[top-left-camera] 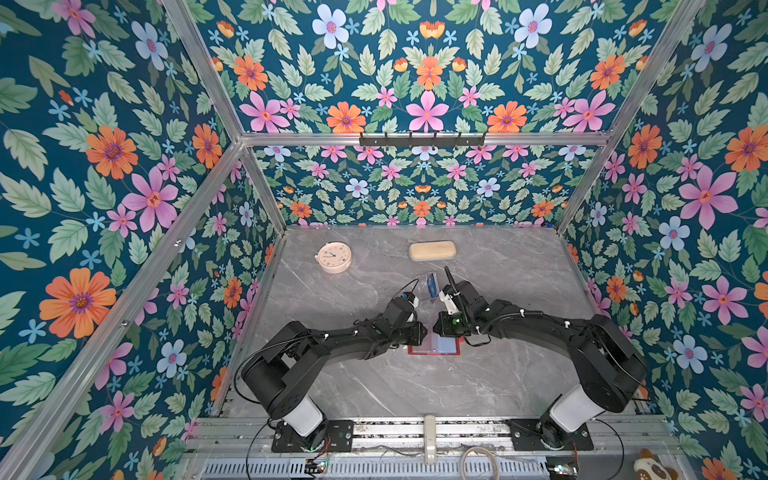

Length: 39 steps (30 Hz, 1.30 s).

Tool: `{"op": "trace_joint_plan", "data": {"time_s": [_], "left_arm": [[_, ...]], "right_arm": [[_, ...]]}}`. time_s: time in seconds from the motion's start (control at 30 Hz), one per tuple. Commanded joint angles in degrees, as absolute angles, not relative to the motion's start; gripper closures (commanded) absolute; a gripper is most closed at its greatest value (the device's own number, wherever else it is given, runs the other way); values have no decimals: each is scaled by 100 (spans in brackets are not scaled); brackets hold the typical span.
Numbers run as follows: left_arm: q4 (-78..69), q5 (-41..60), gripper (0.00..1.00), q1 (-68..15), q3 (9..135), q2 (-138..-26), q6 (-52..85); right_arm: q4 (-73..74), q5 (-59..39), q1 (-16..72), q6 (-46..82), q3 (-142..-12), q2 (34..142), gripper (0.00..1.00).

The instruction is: Put the credit cards into the card holder

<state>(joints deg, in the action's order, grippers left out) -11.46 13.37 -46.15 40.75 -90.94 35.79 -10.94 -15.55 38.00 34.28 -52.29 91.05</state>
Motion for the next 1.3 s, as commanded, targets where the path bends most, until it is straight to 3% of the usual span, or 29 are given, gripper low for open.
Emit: {"op": "trace_joint_plan", "data": {"time_s": [0.0,0.27,0.53,0.9,1.27], "left_arm": [[-935,1145,70,-4567,4262,-8982,3491],[-696,1101,69,-4280,4653,-9085,3268],[-559,1521,65,-3794,5165,-9545,3063],[-335,1934,57,-3210,6012,-10311,2808],[-88,2136,56,-3021,6805,-11105,2821]], "right_arm": [[-1454,-1153,3677,3302,-5291,8936,82],[-2166,-924,3314,2820,-5879,8943,75],[-2896,-755,3145,2330,-6991,9727,65],[-3400,-820,2906,1920,-8438,10849,63],[-3680,-1037,2777,1699,-9348,11529,62]]}}
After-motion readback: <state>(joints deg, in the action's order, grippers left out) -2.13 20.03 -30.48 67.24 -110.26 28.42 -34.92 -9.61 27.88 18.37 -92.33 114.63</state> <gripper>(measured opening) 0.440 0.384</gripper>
